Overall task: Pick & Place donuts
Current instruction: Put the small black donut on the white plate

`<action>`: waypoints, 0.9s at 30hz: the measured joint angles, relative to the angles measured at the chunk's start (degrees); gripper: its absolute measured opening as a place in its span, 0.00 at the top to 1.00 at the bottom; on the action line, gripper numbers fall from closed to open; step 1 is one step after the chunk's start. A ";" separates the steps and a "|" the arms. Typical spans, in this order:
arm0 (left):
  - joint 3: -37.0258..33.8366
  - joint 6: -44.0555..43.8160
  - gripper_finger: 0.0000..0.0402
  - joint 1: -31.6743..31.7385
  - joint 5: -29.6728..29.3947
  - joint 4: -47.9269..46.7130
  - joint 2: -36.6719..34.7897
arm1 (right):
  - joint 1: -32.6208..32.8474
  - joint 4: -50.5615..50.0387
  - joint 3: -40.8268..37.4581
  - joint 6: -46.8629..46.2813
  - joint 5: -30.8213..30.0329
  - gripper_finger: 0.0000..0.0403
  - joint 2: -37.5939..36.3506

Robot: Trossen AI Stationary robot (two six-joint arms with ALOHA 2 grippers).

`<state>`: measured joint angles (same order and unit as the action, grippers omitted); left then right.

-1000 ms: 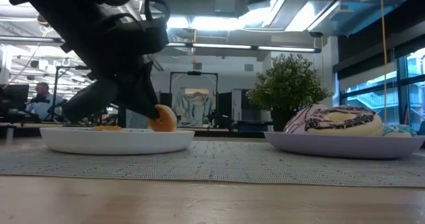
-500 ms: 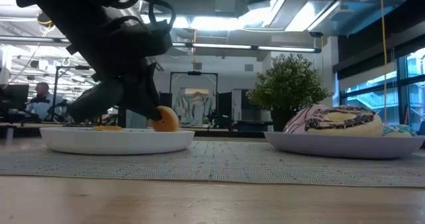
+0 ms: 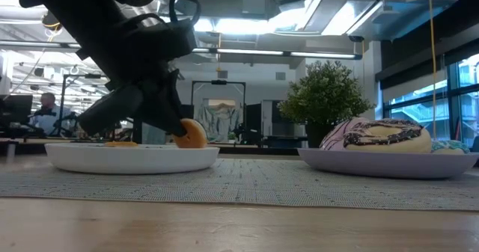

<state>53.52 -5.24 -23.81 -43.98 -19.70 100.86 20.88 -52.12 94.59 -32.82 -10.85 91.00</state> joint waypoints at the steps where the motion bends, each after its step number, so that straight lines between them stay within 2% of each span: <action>1: 0.00 -0.01 0.83 0.03 0.03 -0.02 0.00 | 0.00 0.00 0.00 0.00 0.00 0.51 0.00; 9: 0.00 -0.02 0.76 0.50 3.02 -0.26 0.00 | 0.00 -0.05 0.00 -0.09 0.35 0.51 0.00; 20: 0.00 -0.03 0.68 0.48 3.66 -1.55 -0.02 | -0.01 -0.08 0.00 0.00 0.36 0.51 0.00; 27: 0.00 -0.17 0.61 0.70 9.30 -1.54 -0.02 | 0.00 -0.09 0.00 0.04 0.37 0.51 0.00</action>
<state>53.52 -5.41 -23.11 -34.68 -21.25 100.84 20.88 -52.21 94.59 -32.77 -10.48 91.00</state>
